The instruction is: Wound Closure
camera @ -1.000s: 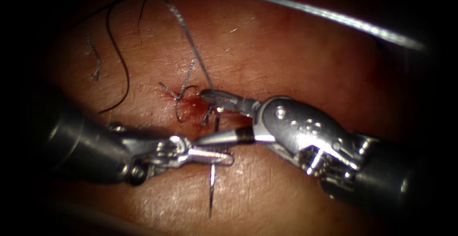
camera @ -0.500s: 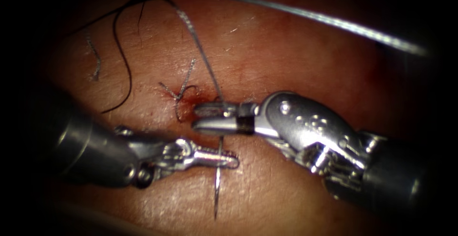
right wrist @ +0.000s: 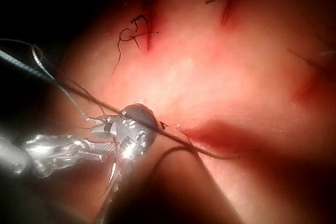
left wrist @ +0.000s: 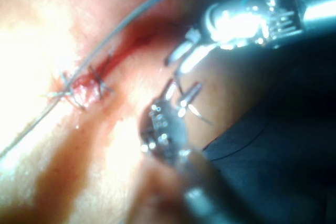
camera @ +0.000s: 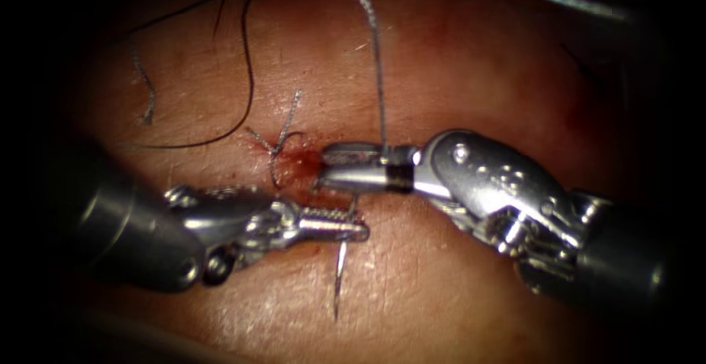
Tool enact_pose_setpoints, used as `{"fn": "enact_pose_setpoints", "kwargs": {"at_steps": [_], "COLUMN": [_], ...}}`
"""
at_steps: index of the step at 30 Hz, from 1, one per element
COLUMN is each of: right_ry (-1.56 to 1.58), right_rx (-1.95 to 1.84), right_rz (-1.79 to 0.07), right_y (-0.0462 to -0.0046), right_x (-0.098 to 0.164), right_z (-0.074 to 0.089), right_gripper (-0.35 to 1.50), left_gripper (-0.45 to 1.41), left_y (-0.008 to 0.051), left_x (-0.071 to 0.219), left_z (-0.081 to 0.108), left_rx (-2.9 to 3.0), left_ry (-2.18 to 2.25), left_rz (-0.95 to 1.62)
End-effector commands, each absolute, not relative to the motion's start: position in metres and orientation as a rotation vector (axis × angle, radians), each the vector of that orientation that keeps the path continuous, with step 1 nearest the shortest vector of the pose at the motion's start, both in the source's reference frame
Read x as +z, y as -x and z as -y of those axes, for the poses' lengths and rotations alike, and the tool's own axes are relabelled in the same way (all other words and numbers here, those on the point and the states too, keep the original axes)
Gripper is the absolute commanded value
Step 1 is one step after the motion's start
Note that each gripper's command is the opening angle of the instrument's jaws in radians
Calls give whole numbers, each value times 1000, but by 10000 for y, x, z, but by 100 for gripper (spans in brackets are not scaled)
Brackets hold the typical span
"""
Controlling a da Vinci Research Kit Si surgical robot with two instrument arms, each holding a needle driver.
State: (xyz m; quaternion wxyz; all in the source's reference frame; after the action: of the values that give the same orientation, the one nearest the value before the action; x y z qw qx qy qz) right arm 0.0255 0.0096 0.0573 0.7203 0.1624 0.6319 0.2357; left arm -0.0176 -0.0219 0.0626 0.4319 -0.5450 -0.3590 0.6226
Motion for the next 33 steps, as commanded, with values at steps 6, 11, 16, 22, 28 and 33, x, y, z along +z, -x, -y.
{"fn": "enact_pose_setpoints", "kwargs": {"at_steps": [6, 11, 16, 22, 28, 33], "right_ry": [-184, -72, 170, 357, 484, 558], "right_rx": [397, 316, 74, -94, -116, -160], "right_rz": [-1440, -1431, -1429, -1362, -1352, -1311], "right_y": [-227, -217, -225, -239, -240, -244], "right_x": [591, 607, 597, 606, 610, 621], "right_z": [-121, -138, -146, -141, -138, -133], "right_gripper": [-35, -35, -35, -35, -35, -35], "left_gripper": [125, 120, 116, 113, 110, 110], "left_y": [175, 184, 195, 192, 192, 193], "left_x": [636, 653, 692, 715, 715, 717], "left_z": [232, 246, 259, 259, 260, 262], "left_rx": [1717, 1775, 1820, 1847, 1858, 1865], "left_ry": [1462, 1463, 1456, 1456, 1437, 1432], "left_rz": [698, 650, 628, 612, 623, 623]}}
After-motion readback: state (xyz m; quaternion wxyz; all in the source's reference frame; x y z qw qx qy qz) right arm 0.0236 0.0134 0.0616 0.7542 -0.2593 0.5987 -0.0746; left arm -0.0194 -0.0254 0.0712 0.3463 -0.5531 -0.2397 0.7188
